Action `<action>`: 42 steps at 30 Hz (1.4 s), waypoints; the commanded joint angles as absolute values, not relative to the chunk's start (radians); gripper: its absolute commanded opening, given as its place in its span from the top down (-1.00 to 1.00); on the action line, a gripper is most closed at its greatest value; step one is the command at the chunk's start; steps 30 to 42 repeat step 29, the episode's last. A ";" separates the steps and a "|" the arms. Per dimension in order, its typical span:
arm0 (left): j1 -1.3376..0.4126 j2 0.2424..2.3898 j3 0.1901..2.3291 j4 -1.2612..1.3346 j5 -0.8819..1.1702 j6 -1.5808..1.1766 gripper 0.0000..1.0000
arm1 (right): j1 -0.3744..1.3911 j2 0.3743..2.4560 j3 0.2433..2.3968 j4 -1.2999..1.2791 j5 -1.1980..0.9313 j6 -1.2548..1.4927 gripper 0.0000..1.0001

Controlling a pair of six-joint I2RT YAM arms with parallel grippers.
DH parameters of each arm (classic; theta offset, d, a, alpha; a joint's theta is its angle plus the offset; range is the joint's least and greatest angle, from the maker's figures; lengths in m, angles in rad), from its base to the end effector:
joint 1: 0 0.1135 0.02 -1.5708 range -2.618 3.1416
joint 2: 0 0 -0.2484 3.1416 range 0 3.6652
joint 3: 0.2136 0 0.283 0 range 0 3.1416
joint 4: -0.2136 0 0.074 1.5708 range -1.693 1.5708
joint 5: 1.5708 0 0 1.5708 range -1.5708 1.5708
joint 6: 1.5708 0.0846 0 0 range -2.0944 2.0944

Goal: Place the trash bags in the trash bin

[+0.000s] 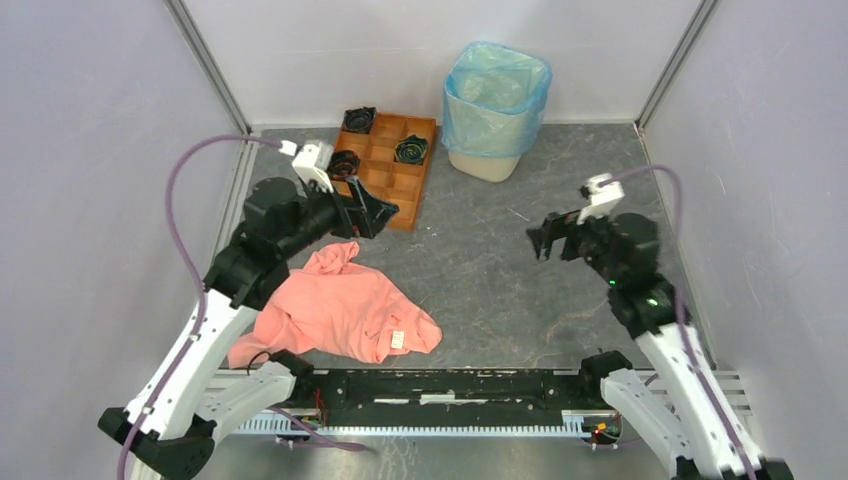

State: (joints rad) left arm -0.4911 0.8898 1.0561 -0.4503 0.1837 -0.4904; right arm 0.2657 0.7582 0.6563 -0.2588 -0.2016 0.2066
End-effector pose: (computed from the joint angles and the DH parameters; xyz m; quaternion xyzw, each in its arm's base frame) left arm 0.2373 -0.1444 0.3674 0.0553 0.7967 -0.3463 0.4923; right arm 0.2538 0.0866 0.2605 -0.0814 0.8163 0.2129 0.5308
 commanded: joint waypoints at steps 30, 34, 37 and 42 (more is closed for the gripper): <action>-0.493 0.669 1.396 -0.421 -0.018 -0.154 -1.00 | 0.290 0.478 1.224 -0.582 0.275 -0.066 -0.96; -0.493 0.669 1.396 -0.421 -0.018 -0.154 -1.00 | 0.290 0.478 1.224 -0.582 0.275 -0.066 -0.96; -0.493 0.669 1.396 -0.421 -0.018 -0.154 -1.00 | 0.290 0.478 1.224 -0.582 0.275 -0.066 -0.96; -0.493 0.669 1.396 -0.421 -0.018 -0.154 -1.00 | 0.290 0.478 1.224 -0.582 0.275 -0.066 -0.96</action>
